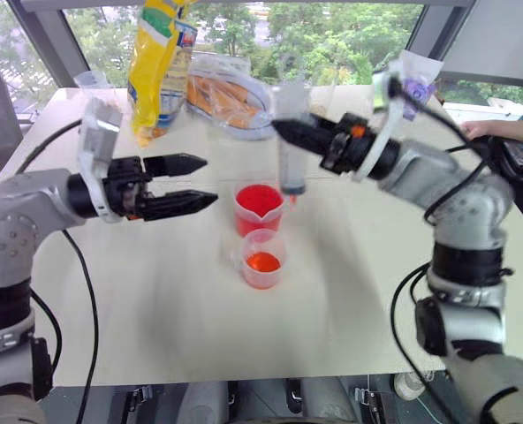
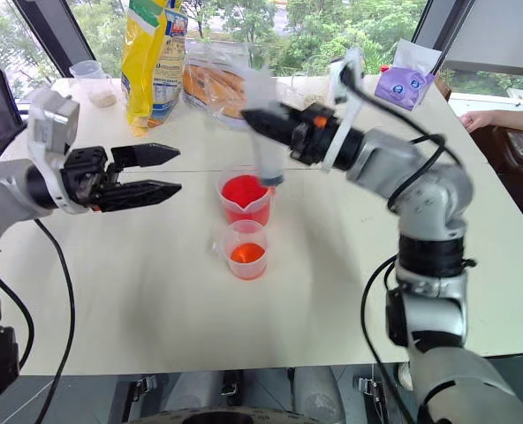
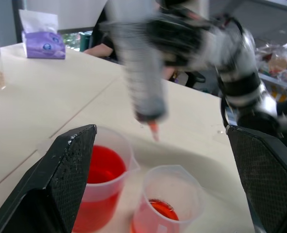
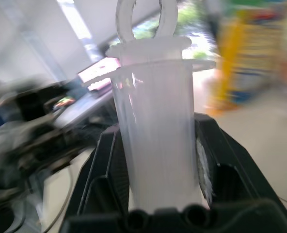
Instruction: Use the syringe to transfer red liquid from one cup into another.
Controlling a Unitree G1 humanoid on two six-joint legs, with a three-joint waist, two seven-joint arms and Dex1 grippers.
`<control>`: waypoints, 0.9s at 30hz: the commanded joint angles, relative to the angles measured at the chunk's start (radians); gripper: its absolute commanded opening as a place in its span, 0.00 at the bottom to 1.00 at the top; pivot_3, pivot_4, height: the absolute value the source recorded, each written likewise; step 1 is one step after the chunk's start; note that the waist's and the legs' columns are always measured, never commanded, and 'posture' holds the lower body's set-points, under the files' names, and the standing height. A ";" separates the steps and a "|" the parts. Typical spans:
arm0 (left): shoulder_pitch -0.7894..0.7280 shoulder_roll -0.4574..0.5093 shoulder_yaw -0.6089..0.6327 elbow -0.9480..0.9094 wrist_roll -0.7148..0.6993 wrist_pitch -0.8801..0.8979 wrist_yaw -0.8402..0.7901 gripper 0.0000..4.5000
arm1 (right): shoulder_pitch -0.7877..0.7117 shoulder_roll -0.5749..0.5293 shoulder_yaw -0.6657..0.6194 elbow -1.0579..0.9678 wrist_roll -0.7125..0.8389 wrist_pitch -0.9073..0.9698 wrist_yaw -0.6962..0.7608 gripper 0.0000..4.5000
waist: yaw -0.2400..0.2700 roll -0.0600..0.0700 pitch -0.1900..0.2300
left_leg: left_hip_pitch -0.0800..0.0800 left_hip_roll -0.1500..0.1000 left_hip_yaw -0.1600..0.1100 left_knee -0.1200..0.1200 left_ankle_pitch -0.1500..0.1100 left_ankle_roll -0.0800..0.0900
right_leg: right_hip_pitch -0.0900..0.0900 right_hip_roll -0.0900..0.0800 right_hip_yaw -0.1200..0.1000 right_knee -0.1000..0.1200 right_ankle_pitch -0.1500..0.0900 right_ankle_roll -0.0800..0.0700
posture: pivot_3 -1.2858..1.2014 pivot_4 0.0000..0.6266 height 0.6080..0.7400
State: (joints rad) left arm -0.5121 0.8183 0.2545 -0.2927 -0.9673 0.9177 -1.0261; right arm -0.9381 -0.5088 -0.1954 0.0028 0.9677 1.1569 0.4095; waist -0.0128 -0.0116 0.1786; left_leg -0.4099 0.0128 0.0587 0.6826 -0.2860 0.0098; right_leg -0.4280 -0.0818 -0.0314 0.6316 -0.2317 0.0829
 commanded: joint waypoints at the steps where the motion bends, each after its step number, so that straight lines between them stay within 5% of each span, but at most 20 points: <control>1: 0.024 0.002 0.008 -0.055 0.014 -0.042 0.014 0.98 | -0.057 -0.062 -0.039 0.120 -0.021 0.182 -0.084 0.32 | 0.001 0.000 0.000 | 0.000 0.000 -0.001 0.000 0.000 0.000 | 0.000 0.000 0.000 -0.001 0.000 0.000 | 0.52 0.24 1.00; 18: 0.095 -0.006 -0.001 -0.131 0.003 -0.058 0.083 0.98 | 0.086 -0.051 0.015 0.319 -0.327 0.386 -0.178 0.32 | -0.001 0.000 0.000 | -0.001 0.000 0.001 -0.001 -0.001 0.001 | -0.001 0.004 0.000 -0.002 0.002 0.004 | 0.52 0.24 1.00; 24: 0.109 0.004 0.005 -0.138 -0.005 -0.052 0.088 1.00 | 0.092 -0.050 -0.002 0.305 -0.355 0.369 -0.151 0.95 | -0.002 -0.001 -0.001 | 0.000 0.000 0.000 -0.001 -0.001 0.001 | 0.001 0.004 0.000 -0.002 0.002 0.004 | 0.52 0.24 1.00; 27: 0.116 0.016 0.005 -0.139 -0.006 -0.049 0.084 1.00 | 0.110 -0.093 0.047 0.227 -0.354 0.332 -0.094 0.98 | 0.003 -0.001 0.000 | 0.000 0.000 0.000 0.000 -0.001 0.001 | 0.001 0.004 0.000 -0.002 0.002 0.004 | 0.52 0.24 1.00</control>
State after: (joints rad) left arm -0.3934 0.8209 0.2399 -0.4081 -0.9586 0.8708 -0.9394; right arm -0.8299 -0.5683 -0.1580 0.2857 0.6248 1.5151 0.2892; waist -0.0097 -0.0123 0.1781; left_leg -0.4103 0.0122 0.0587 0.6831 -0.2866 0.0111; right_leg -0.4268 -0.0780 -0.0315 0.6298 -0.2300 0.0865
